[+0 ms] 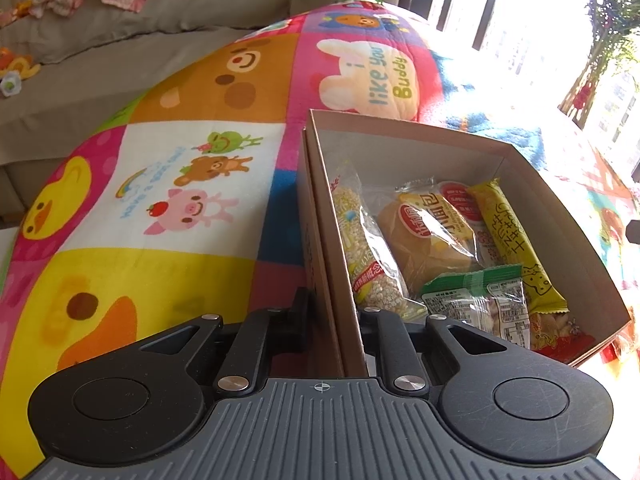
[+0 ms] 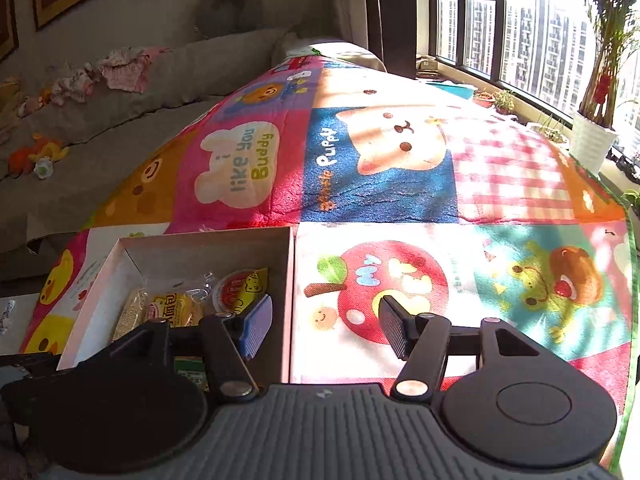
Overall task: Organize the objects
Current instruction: 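Move the right gripper to the white 'Volcano' pack on the mat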
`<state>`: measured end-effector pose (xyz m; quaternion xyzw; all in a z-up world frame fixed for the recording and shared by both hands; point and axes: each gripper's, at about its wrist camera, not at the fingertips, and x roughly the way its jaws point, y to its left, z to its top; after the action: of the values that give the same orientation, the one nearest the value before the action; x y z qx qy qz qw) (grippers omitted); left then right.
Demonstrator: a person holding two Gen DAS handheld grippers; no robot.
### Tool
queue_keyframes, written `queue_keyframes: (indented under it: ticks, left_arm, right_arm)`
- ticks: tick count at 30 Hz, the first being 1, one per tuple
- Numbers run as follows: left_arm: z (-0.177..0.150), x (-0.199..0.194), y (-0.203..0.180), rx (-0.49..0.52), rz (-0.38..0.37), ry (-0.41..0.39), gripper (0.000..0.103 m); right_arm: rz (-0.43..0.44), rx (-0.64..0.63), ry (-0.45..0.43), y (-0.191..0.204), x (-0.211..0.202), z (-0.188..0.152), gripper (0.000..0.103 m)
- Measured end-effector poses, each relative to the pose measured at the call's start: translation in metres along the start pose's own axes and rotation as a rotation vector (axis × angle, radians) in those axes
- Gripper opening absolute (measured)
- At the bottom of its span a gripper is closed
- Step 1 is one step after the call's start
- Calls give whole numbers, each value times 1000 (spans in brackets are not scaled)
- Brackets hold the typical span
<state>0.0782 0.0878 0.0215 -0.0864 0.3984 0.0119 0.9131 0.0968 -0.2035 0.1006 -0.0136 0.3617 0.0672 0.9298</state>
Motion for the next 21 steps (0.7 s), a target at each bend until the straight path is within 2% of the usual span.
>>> queue_keyframes:
  ticks: [3, 8, 13, 21]
  left_arm:
    - [0, 0, 1, -8, -1, 0, 17]
    - [0, 0, 1, -11, 2, 1, 17]
    - [0, -1, -2, -6, 15, 3, 16]
    - [-1, -1, -4, -12, 27, -1, 15]
  right_arm:
    - [-99, -3, 17, -35, -8, -19, 80]
    - [-186, 151, 83, -100, -14, -61, 81]
    - [-159, 292, 67, -128, -21, -84, 81]
    - [-117, 258, -35, -122, -43, -92, 83]
